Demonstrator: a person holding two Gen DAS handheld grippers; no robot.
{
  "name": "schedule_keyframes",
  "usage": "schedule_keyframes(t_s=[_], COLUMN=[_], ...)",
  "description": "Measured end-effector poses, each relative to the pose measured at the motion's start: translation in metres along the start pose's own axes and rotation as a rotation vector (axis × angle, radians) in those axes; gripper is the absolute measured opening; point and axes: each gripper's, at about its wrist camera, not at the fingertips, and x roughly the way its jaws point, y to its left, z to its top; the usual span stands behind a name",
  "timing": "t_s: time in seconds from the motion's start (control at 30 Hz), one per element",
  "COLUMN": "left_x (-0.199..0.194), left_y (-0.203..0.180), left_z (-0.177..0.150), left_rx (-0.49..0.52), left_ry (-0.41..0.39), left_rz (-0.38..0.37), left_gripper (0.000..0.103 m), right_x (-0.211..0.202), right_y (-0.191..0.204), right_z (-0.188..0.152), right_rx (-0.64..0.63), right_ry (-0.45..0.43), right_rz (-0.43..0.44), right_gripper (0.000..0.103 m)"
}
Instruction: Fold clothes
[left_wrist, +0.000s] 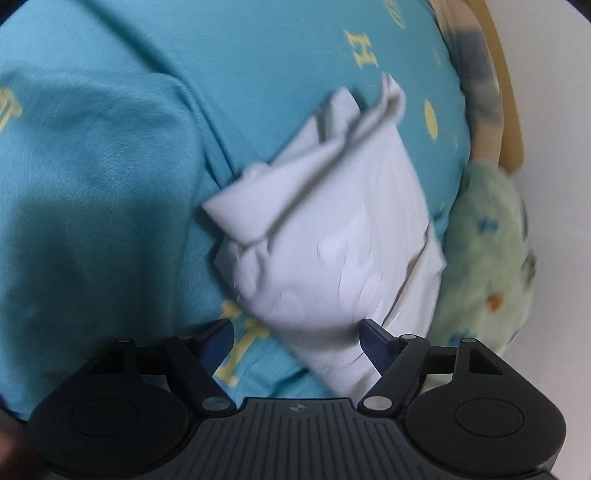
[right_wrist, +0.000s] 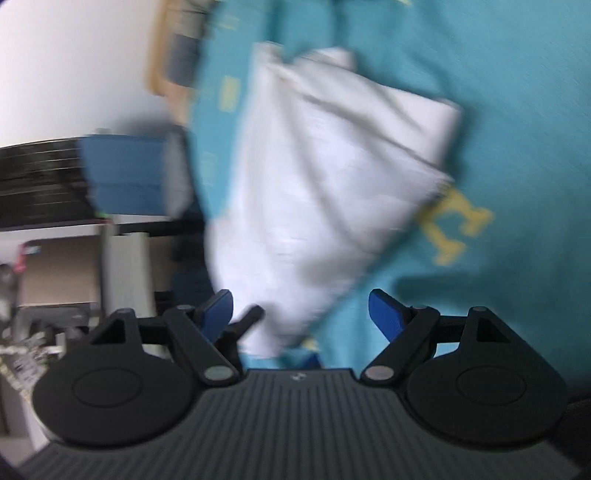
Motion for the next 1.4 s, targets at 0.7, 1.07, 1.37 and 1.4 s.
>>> schedule_keyframes(t_s=[0.7,1.07,1.37,1.4], left_x=[-0.051,-0.056,0.035,0.046], left_y=[-0.063,-0.208,-0.344,-0.355], left_z=[-0.016,-0.110,-0.235,-0.249], left_rx=[0.129,0.336,0.551,0.573], left_ry=[-0.092,0.007,0.146,0.159], left_rz=[-0.025,-0.076,-0.237,-0.259], left_gripper=[0.020,0.020,0.020,0.020], right_x=[-0.050,-0.210,-0.404,-0.427], right_y=[0.024,0.043,0.091,0.098], right_z=[0.002,0.018,0.116,0.126], right_rx=[-0.115,-0.074,-0.150,-0.164], right_ry=[-0.277,-0.434,-0.731,-0.770], right_rz=[0.039,0.153,0.092,0.088], right_gripper=[0.020,0.020,0.020,0.020])
